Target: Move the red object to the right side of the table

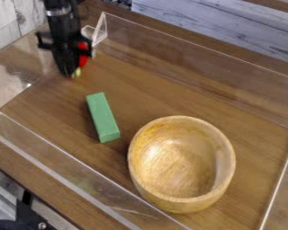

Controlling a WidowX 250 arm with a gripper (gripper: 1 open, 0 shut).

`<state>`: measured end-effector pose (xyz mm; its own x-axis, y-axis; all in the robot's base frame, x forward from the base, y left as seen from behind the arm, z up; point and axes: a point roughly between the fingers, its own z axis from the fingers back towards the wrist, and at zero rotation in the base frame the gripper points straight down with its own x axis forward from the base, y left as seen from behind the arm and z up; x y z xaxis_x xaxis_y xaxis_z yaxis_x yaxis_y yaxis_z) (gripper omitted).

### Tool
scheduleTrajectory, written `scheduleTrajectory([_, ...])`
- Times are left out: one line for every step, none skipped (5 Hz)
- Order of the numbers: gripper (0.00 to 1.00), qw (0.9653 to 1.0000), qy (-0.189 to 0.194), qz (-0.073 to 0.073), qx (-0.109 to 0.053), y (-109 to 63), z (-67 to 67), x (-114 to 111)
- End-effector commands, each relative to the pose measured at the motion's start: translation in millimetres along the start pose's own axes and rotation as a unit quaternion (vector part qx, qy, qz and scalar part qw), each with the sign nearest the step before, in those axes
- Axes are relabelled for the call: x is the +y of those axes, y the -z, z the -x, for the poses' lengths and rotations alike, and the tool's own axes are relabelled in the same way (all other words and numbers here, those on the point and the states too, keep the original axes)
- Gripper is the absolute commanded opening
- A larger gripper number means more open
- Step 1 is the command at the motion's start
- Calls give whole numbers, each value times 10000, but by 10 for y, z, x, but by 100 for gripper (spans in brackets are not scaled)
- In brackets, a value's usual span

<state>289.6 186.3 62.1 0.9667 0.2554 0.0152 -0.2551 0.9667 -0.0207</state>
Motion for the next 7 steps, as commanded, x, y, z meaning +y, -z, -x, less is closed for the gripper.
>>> scheduleTrajectory([0, 9990, -147, -77, -415, -390, -6, -225])
scheduleTrajectory([0, 9985, -252, -36, -489, -478, 51, -409])
scheduleTrajectory([0, 9980, -322, -20, -538, -645, 71, -635])
scheduleTrajectory([0, 9976, -291, 25, -636, -838, 53, -951])
scheduleTrajectory([0, 9980, 90, 118, -622, -814, 98, -1371])
scheduleTrajectory([0, 9965, 580, 236, -554, -713, 136, -1835])
scheduleTrajectory([0, 9928, 1054, 324, -477, -544, 168, -2341])
